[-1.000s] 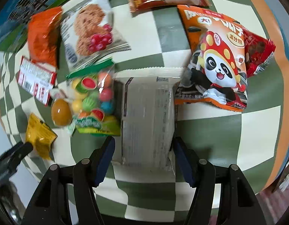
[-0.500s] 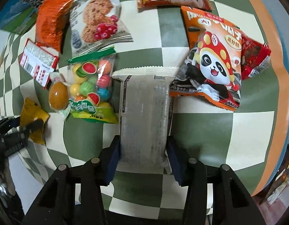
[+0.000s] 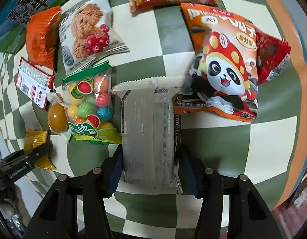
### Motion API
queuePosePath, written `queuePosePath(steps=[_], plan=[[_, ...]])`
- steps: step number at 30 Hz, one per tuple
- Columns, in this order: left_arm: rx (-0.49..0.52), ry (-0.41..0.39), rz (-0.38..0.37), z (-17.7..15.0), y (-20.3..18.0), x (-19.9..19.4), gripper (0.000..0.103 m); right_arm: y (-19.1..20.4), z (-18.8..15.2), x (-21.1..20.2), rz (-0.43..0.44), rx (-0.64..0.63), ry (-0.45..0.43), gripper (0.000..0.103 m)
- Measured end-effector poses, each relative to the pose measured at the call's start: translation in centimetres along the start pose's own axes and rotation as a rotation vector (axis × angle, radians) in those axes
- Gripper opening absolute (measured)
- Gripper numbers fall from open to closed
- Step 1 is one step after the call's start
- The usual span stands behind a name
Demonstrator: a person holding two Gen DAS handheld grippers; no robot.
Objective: Organize snacks
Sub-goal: 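Carry both items into the box and release them beside the noodle pack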
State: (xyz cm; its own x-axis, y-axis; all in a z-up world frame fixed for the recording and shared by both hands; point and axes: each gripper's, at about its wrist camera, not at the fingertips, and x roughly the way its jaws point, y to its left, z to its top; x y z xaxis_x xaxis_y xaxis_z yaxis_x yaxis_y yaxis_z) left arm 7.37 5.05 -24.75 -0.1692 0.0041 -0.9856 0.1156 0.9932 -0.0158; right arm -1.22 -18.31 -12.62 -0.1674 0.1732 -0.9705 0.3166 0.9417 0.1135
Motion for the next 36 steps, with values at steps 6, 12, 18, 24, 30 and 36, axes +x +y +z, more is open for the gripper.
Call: queuePosePath(steps=[6,12,18,24,30,36], plan=[[0.001,-0.044,-0.012,-1.9,-1.8,-2.3,0.044,0.3,-2.2,-2.4,0.030,-0.002,-0.033,0.056],[-0.002,-0.088,-0.098,-2.8,-2.8,-6.9,0.043,0.4,-4.0,-7.3,0.128,-0.002,-0.091,0.056],[-0.007,-0.202,-0.249,-1.6,-4.0,-16.0,0.043,1.4,-0.5,-13.8,0.238,-0.039,-0.206,0.056],[0.001,-0.316,-0.310,5.1,-4.5,-21.2,0.043,4.1,6.1,-20.6,0.297,-0.089,-0.346,0.056],[-0.009,-0.382,-0.228,14.9,-5.5,-24.2,0.043,7.6,15.6,-24.6,0.174,-0.149,-0.457,0.056],[-0.030,-0.370,-0.105,23.2,-4.1,-23.1,0.043,8.7,25.6,-23.9,0.066,-0.165,-0.439,0.056]])
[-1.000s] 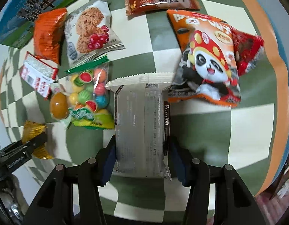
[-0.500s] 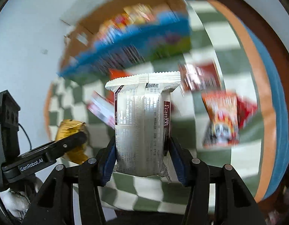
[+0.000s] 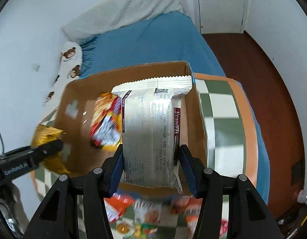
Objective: Organize snacks
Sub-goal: 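Carry both items into the box and release them beside the noodle pack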
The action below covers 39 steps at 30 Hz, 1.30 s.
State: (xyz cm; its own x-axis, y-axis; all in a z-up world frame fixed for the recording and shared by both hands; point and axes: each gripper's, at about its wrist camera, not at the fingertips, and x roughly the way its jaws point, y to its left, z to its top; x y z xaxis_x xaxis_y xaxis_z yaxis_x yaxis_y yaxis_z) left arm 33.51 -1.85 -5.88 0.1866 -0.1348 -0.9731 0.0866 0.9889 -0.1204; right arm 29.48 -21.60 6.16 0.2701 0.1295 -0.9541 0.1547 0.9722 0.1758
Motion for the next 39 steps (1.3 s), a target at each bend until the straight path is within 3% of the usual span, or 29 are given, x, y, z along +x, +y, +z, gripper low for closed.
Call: queuePosePath(steps=[4,10,11,12,14,15,16,17,29,39], plan=[[0.003,0.030,0.059,4.1,1.0,2.9,0.043,-0.7,4.0,5.3,-0.056,-0.028,0.047,0.056],[0.012,0.072,0.133,7.5,2.5,7.1,0.044,-1.5,6.3,9.9,-0.097,-0.037,0.088,0.058],[0.019,0.076,0.146,7.8,2.6,7.6,0.044,-1.6,6.6,10.6,-0.098,-0.032,0.098,0.062],[0.026,0.080,0.161,8.1,2.7,8.1,0.046,-1.6,6.6,11.2,-0.110,-0.032,0.112,0.078],[0.023,0.097,0.146,8.6,3.1,9.3,0.059,-1.7,6.9,12.2,-0.114,-0.023,0.131,0.092],[0.014,0.114,0.134,8.7,3.4,9.9,0.077,-1.7,6.9,12.5,-0.115,-0.021,0.134,0.093],[0.006,0.130,0.115,8.9,3.7,10.5,0.085,-1.7,6.9,12.9,-0.117,-0.021,0.138,0.093],[-0.002,0.133,0.103,8.9,3.9,10.8,0.085,-1.6,6.9,13.0,-0.118,-0.025,0.134,0.094],[-0.010,0.077,0.069,6.5,3.6,9.5,0.085,-0.4,5.5,12.2,-0.096,-0.020,0.122,0.095],[0.014,-0.075,0.098,0.8,2.0,4.2,0.085,0.8,0.8,8.9,-0.088,-0.036,0.063,0.095]])
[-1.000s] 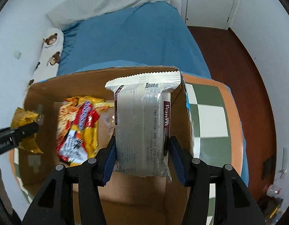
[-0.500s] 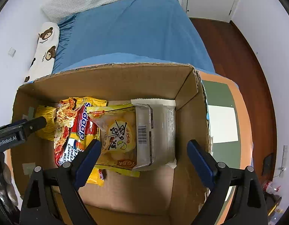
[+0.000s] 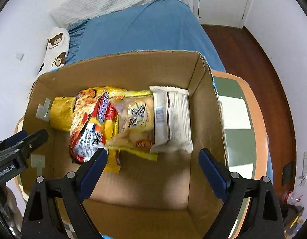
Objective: Organize snacks
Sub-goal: 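Carry both items into the box and release them beside the noodle pack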
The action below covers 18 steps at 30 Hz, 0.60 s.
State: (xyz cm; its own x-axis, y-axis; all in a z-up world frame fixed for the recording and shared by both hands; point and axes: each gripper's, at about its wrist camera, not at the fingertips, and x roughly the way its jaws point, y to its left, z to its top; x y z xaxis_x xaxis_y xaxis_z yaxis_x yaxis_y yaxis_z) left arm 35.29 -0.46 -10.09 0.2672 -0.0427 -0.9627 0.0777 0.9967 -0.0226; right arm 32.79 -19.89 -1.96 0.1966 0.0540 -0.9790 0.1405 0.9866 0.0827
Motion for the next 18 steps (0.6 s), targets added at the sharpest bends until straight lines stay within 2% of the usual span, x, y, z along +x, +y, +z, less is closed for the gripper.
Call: queuePosePath(steps=[7,18], plan=[[0.029,-0.080,-0.009,-3.3,-0.9,-4.7,0.085,0.7,-3.6,-4.3,-0.026,-0.028,-0.092,0.095],[0.050,-0.239,-0.020,-8.3,-1.3,-13.1,0.085,1.3,-9.3,-13.0,-0.014,-0.051,-0.249,0.095]])
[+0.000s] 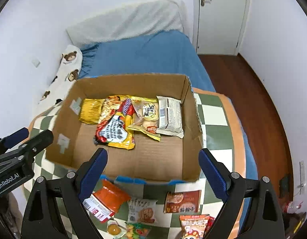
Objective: Organize snacks
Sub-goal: 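Carry both items into the box and release them beside the noodle pack, then grasp the watermelon candy bag with left tool while right tool grasps the panda seed bag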
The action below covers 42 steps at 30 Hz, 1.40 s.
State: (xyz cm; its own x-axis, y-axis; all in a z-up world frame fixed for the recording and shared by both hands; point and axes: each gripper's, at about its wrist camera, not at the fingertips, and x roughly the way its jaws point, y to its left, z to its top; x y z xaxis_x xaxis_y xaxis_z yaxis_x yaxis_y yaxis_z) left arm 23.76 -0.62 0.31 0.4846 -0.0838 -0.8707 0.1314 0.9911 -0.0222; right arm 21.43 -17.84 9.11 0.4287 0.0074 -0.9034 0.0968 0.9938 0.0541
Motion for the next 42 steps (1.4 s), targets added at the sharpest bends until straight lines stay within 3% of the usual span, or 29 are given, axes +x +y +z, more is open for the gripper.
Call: queuePosePath(steps=[6,12,20,26,30,33,37,39,41,42], plan=[[0.006,-0.049,0.002,-1.9,-0.5,-4.0,0.085,0.2,-2.6,-3.9,0.017,0.007,-0.043,0.095],[-0.016,-0.005,0.002,-5.4,-0.6,-5.1,0.085,-1.3,-6.7,-4.9,0.051,0.069,-0.007,0.095],[-0.073,0.239,0.037,-13.2,0.0,1.0,0.085,-7.8,-15.7,1.0,0.033,0.250,0.231,0.095],[-0.113,0.438,0.039,-18.9,-0.3,6.5,0.085,-11.1,-21.4,7.0,0.013,0.304,0.397,0.094],[-0.093,0.520,-0.021,-21.0,-2.4,8.6,0.085,-11.8,-23.3,9.9,-0.015,0.295,0.461,0.078],[-0.024,0.570,-0.044,-22.0,-5.3,10.5,0.085,-12.2,-24.3,11.1,-0.007,0.281,0.484,0.065],[0.057,0.656,-0.052,-23.5,-8.8,13.9,0.085,-12.7,-25.4,11.5,0.042,0.265,0.506,0.066],[0.103,0.641,-0.024,-23.6,-10.2,14.7,0.085,-13.2,-25.5,11.7,0.061,0.278,0.512,0.067],[0.134,0.634,-0.031,-23.6,-11.5,15.1,0.077,-13.9,-25.6,12.0,0.068,0.296,0.522,0.067],[0.132,0.650,-0.037,-23.8,-12.0,15.4,0.064,-14.0,-25.5,12.0,0.066,0.302,0.523,0.067]])
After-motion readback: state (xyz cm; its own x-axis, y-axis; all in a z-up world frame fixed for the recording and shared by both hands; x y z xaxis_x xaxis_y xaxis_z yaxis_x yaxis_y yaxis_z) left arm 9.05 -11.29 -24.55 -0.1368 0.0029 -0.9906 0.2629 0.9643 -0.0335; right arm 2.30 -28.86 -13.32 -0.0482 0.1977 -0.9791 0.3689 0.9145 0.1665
